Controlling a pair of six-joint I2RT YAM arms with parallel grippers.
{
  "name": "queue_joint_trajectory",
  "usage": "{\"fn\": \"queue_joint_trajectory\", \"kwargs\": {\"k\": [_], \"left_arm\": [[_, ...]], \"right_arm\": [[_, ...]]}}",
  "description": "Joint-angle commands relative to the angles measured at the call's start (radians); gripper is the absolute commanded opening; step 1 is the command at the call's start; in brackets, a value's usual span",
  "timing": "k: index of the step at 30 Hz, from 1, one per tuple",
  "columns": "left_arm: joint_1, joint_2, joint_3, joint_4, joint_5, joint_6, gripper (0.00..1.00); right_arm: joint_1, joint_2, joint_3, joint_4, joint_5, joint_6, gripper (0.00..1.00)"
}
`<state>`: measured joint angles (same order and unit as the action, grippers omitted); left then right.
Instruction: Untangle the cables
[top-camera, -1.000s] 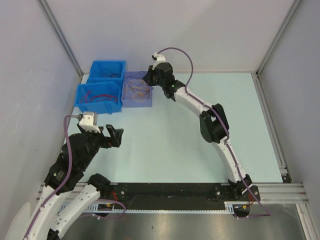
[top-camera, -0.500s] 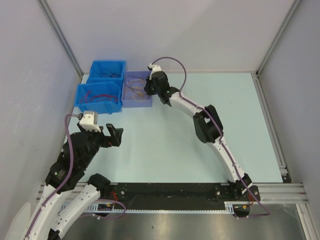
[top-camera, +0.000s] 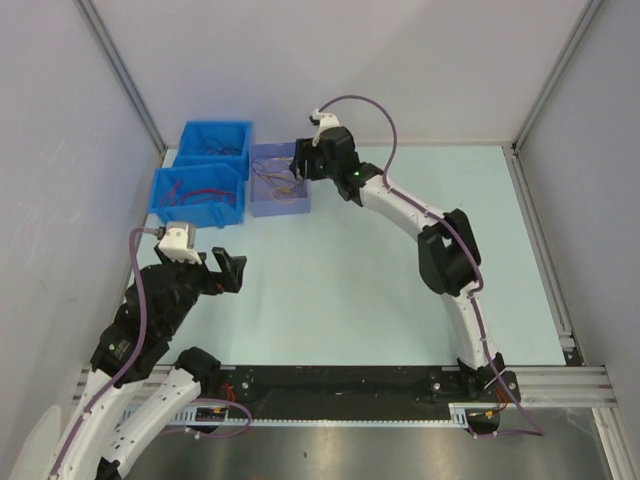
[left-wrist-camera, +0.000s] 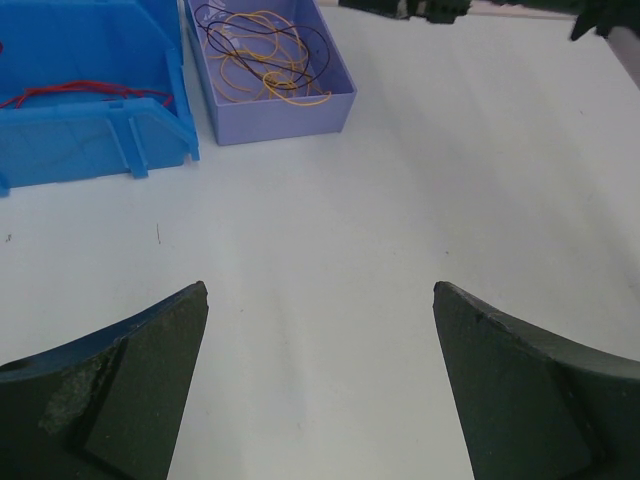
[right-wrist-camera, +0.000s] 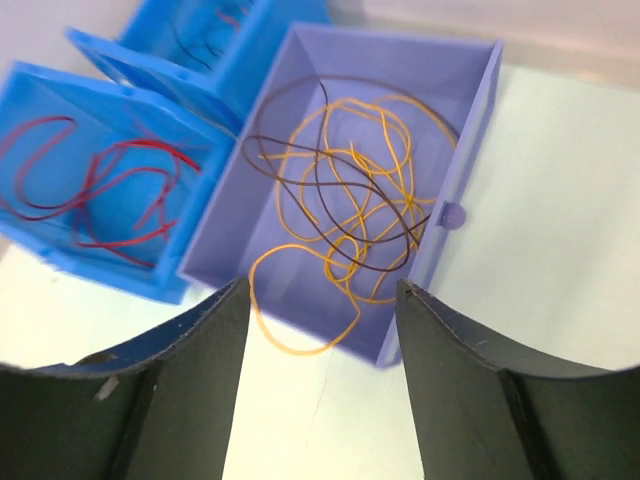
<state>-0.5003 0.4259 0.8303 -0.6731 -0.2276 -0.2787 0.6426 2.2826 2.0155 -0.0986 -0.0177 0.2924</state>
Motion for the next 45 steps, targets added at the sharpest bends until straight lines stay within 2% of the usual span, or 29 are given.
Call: {"fn": "queue_joint_trajectory", "kwargs": {"k": [1, 9, 14, 18, 24, 27, 31, 33, 34, 35, 37, 39, 41, 44, 45], "left_arm": [[0.011, 0.005, -0.007, 0.029, 0.017, 0.021, 1.00], [0.009, 0.004, -0.008, 0.027, 0.014, 0.021, 1.00], [0.009, 0.017, -0.007, 0.027, 0.014, 0.019, 1.00], [0.011, 0.037, -0.008, 0.030, 0.008, 0.016, 1.00], [0.011, 0.184, 0.021, 0.007, -0.065, -0.013, 1.00], [0.011, 0.249, 0.012, 0.047, -0.073, -0.048, 1.00], [0.011, 0.327, -0.023, 0.185, -0.107, -0.112, 1.00], [0.011, 0.356, -0.055, 0.245, -0.160, -0.141, 1.00], [0.011, 0.369, -0.074, 0.327, -0.186, -0.155, 1.00], [0.011, 0.369, -0.123, 0.372, -0.270, -0.155, 1.00], [0.011, 0.357, -0.184, 0.473, -0.363, -0.128, 1.00], [0.011, 0.338, -0.307, 0.672, -0.487, -0.038, 1.00], [0.022, 0.306, -0.429, 0.905, -0.519, 0.053, 1.00], [0.072, 0.316, -0.544, 1.059, -0.579, 0.098, 1.00], [0.084, 0.327, -0.571, 1.177, -0.605, 0.143, 1.00]], "right_arm": [[-0.015, -0.190, -0.092, 0.082, -0.022, 0.014, 0.65], [-0.034, -0.379, -0.283, 0.091, -0.002, 0.039, 0.66], [-0.064, -0.558, -0.524, 0.151, 0.018, 0.073, 0.66], [-0.080, -0.650, -0.619, 0.076, 0.077, 0.054, 0.66], [-0.087, -0.787, -0.774, 0.007, 0.171, 0.027, 0.66], [-0.090, -0.862, -0.865, -0.001, 0.206, 0.024, 0.66], [-0.107, -0.965, -0.987, 0.007, 0.269, 0.036, 0.68], [-0.119, -1.026, -1.058, 0.019, 0.297, 0.057, 0.68], [-0.123, -1.046, -1.083, 0.026, 0.306, 0.062, 0.68], [-0.124, -1.063, -1.106, 0.036, 0.320, 0.080, 0.69], [-0.126, -1.117, -1.175, 0.068, 0.349, 0.097, 0.70], [-0.126, -1.147, -1.218, 0.120, 0.358, 0.117, 0.73], [-0.124, -1.176, -1.273, 0.149, 0.360, 0.137, 0.76], [-0.124, -1.180, -1.305, 0.172, 0.381, 0.155, 0.80], [-0.124, -1.178, -1.307, 0.171, 0.384, 0.154, 0.81]]}}
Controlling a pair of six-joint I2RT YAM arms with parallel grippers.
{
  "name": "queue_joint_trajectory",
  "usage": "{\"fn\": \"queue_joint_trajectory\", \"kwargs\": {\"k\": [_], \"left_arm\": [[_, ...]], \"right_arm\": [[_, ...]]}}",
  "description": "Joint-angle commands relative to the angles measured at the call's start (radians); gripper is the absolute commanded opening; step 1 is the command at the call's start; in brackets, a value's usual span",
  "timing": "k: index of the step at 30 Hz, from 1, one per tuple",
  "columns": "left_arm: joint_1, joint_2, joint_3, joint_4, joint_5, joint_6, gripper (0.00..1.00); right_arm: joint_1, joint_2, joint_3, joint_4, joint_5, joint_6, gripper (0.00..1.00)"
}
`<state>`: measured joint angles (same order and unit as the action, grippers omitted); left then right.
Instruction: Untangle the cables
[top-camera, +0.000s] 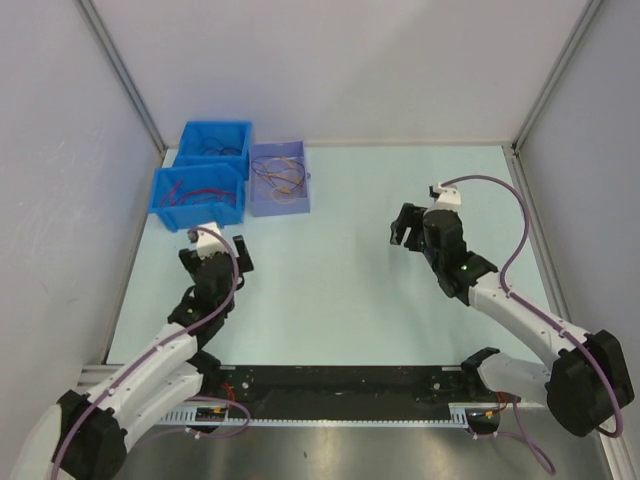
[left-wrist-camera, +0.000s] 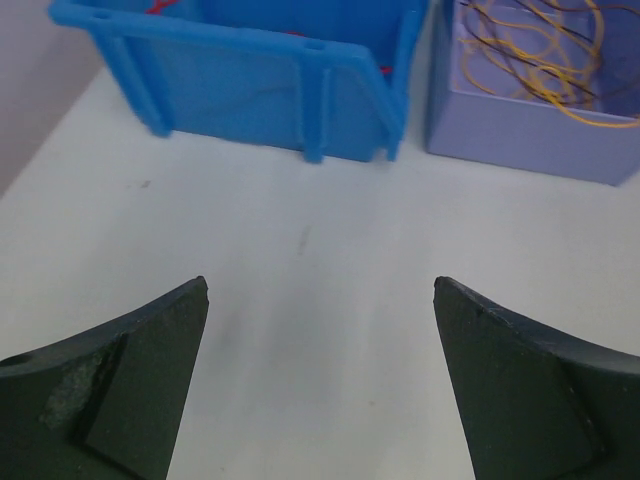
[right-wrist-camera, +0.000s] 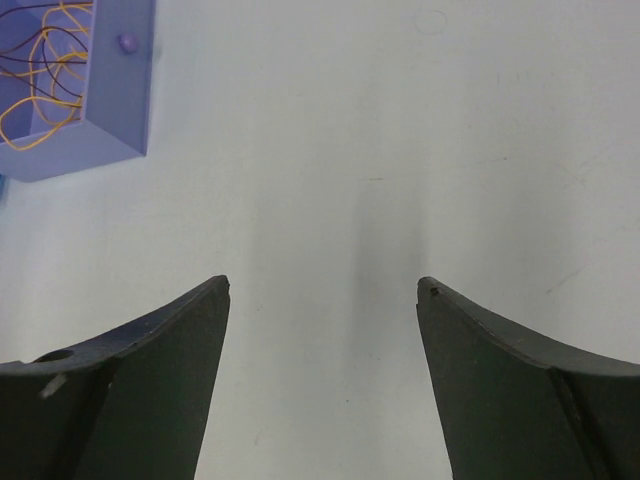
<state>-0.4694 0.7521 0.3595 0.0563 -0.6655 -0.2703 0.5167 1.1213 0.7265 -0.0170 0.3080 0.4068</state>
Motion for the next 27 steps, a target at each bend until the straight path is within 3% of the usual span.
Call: {"fn": "queue_joint_trajectory", "kwargs": {"k": [1, 3, 6, 10, 11, 13, 16, 17, 18, 19, 21, 23, 27], "left_arm": [[0.073, 0.013, -0.123, 0.530, -0.169, 0.176, 1.00], [0.093, 0.087, -0.184, 0.735, -0.167, 0.305, 1.00], [0.167, 0.200, -0.234, 0.906, -0.114, 0.307, 1.00], [0.290, 0.347, -0.315, 1.156, 0.160, 0.278, 1.00], [0.302, 0.389, -0.312, 1.189, 0.187, 0.278, 1.00], [0.334, 0.495, -0.303, 1.275, 0.234, 0.276, 1.00], [0.374, 0.599, -0.249, 1.208, 0.386, 0.278, 1.00], [0.374, 0.616, -0.248, 1.284, 0.421, 0.299, 1.00], [0.374, 0.587, -0.243, 1.219, 0.437, 0.299, 1.00], [0.379, 0.569, -0.234, 1.171, 0.441, 0.293, 1.00], [0.380, 0.599, -0.235, 1.234, 0.445, 0.301, 1.00], [0.380, 0.580, -0.202, 1.139, 0.429, 0.287, 1.00], [0.379, 0.581, -0.209, 1.156, 0.428, 0.289, 1.00]], "right_arm": [[0.002, -0.014, -0.019, 0.088, 0.059, 0.037, 0.82], [0.003, -0.009, -0.024, 0.077, 0.057, 0.023, 0.82], [0.003, -0.009, -0.038, 0.066, 0.075, 0.015, 0.85], [-0.006, -0.025, -0.050, 0.052, 0.083, 0.026, 0.94], [-0.018, -0.029, -0.049, 0.037, 0.086, 0.044, 1.00], [-0.030, -0.043, -0.050, 0.026, 0.082, 0.049, 1.00], [-0.049, -0.052, -0.050, -0.004, 0.103, 0.043, 1.00], [-0.058, -0.052, -0.049, -0.011, 0.097, 0.037, 1.00], [-0.073, -0.055, -0.049, -0.012, 0.088, 0.027, 1.00], [-0.076, -0.060, -0.047, -0.021, 0.094, 0.026, 1.00], [-0.081, -0.067, -0.050, -0.046, 0.150, 0.023, 1.00], [-0.083, -0.090, -0.052, -0.037, 0.170, -0.051, 1.00], [-0.090, -0.104, -0.064, 0.043, 0.164, -0.218, 1.00]]}}
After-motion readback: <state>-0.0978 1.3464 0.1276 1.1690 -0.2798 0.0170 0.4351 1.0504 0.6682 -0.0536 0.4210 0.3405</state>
